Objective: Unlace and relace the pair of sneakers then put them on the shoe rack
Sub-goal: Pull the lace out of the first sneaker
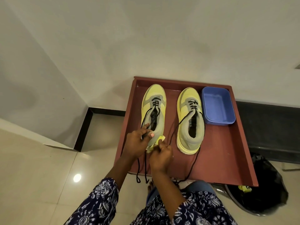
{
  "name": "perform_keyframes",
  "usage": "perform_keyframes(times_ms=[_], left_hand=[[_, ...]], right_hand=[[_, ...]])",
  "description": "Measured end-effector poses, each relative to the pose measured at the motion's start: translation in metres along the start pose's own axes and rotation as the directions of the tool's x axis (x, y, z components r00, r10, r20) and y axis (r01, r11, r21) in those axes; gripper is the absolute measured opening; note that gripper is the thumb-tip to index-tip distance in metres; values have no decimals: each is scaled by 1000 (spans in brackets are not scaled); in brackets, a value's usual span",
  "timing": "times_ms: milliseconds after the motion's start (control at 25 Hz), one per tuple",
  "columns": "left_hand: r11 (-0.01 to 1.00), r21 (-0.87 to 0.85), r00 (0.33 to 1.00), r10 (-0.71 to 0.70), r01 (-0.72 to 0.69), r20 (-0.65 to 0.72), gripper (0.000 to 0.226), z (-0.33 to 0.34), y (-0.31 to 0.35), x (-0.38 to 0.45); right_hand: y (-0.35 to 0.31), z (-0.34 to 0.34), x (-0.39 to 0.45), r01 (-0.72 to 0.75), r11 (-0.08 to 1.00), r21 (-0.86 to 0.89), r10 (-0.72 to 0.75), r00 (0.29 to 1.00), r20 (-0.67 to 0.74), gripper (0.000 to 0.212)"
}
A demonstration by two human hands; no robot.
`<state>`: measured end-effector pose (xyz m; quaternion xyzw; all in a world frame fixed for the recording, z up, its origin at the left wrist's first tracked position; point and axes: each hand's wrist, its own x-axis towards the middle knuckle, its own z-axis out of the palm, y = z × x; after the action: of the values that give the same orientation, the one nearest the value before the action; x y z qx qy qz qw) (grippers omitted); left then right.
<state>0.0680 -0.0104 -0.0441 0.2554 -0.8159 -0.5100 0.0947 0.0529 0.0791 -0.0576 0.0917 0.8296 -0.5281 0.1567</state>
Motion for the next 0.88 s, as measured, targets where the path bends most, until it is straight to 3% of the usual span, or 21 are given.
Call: perform_keyframes(times_ms=[200,440,600,800,880], left_hand=[[997,-80,1000,3,-1,20,30,-1,-3,-1],[995,-99,1000,-15,15,6,31,1,-3,-2],[992,-121,1000,-29,29,0,31,0,-3,-2],[991,-131,999,-34,38,31,33,-2,-5,0],[990,-137,999,-35,40,39,33,-2,-5,-1]], right_hand=[[-24,-13,34,80,988,-131,-75,996,44,34],[-13,-8,-7,105,969,-224,-88,992,86,39],[3,6,-19,-18,996,-84,22,999,44,27],[-2,14,-19,-227,929,291,229,973,28,10],[-5,15,-18,-221,922,320,233,973,1,20]])
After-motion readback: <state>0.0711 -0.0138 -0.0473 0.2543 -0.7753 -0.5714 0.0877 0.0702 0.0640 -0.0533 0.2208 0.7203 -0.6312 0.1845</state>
